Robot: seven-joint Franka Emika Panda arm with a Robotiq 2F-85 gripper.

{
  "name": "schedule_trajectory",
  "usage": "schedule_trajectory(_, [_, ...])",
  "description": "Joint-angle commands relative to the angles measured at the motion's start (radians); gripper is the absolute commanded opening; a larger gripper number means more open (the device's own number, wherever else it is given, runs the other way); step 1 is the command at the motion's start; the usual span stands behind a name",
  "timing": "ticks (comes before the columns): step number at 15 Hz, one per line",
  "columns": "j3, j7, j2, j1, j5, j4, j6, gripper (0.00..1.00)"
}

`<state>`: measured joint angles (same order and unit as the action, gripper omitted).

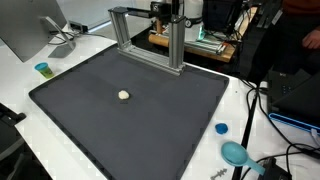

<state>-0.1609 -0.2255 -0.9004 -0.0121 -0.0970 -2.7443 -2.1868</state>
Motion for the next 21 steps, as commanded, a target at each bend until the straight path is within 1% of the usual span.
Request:
schedule_trajectory(1, [0.029, 0.032, 0.054, -0.014, -0.010, 0.014, -0.039, 1.00])
schedule_trajectory(3, [0.050, 0.063, 0.100, -0.026, -0.022, 0.029, -0.020, 1.00])
schedule_trajectory(6, [0.108, 0.136, 0.167, -0.036, -0.023, 0.051, 0.004, 1.00])
schedule_trajectory(9, [0.150, 0.193, 0.178, -0.035, -0.012, 0.046, 0.017, 1.00])
schedule_trajectory(10, [0.128, 0.155, 0.163, -0.035, -0.010, 0.028, -0.007, 1.00])
schedule_trajectory(13, [0.144, 0.176, 0.176, -0.036, -0.009, 0.031, -0.006, 1.00])
schedule_trajectory(17, [0.136, 0.173, 0.134, -0.031, -0.008, 0.004, 0.025, 1.00])
schedule_trajectory(19, [0.133, 0.158, 0.131, -0.026, 0.009, 0.009, 0.072, 1.00])
schedule_trajectory(20, [0.138, 0.170, 0.165, -0.032, -0.007, 0.024, 0.036, 1.00])
schedule_trajectory(21, [0.136, 0.168, 0.162, -0.031, -0.006, 0.024, 0.050, 1.00])
